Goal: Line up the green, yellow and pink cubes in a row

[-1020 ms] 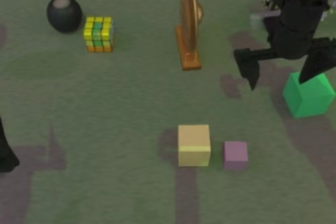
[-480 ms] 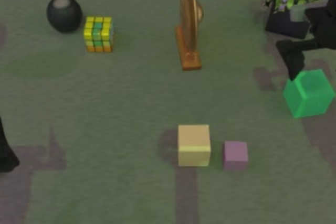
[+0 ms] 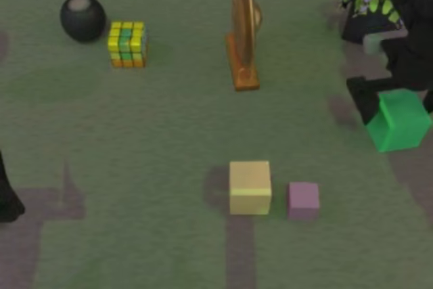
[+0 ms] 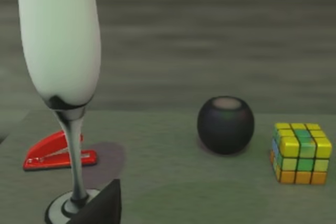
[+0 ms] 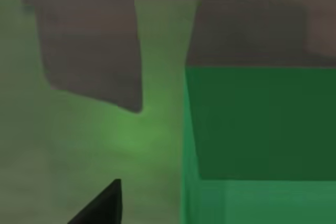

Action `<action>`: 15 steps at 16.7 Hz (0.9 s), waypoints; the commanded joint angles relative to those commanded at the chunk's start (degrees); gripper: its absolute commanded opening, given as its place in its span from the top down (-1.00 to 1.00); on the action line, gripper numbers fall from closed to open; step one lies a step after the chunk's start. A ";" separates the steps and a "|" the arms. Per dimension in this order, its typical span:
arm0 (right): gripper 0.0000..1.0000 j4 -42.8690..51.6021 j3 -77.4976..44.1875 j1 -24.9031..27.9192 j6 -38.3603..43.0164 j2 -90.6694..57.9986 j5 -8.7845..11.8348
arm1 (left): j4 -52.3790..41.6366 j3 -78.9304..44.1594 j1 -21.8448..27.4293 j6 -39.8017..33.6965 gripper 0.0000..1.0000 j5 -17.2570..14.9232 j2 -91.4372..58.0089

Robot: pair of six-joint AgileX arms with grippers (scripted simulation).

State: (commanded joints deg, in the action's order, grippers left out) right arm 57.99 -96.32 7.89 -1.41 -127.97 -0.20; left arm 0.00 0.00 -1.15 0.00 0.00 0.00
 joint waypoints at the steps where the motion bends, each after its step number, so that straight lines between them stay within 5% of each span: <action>1: -1.00 -2.30 1.50 -0.01 0.01 -0.74 0.00 | 0.00 0.00 0.00 0.00 -1.00 0.00 0.00; 7: -1.00 -5.84 4.10 -0.01 0.01 -2.09 -0.02 | 0.00 0.00 0.00 0.00 -1.00 0.00 0.00; 15: 0.21 -5.84 4.10 -0.01 0.01 -2.09 -0.02 | 0.00 0.00 0.00 0.00 -1.00 0.00 0.00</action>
State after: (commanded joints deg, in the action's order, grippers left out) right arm 52.15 -92.22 7.88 -1.40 -130.07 -0.21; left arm 0.00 0.00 -1.15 0.00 0.00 0.00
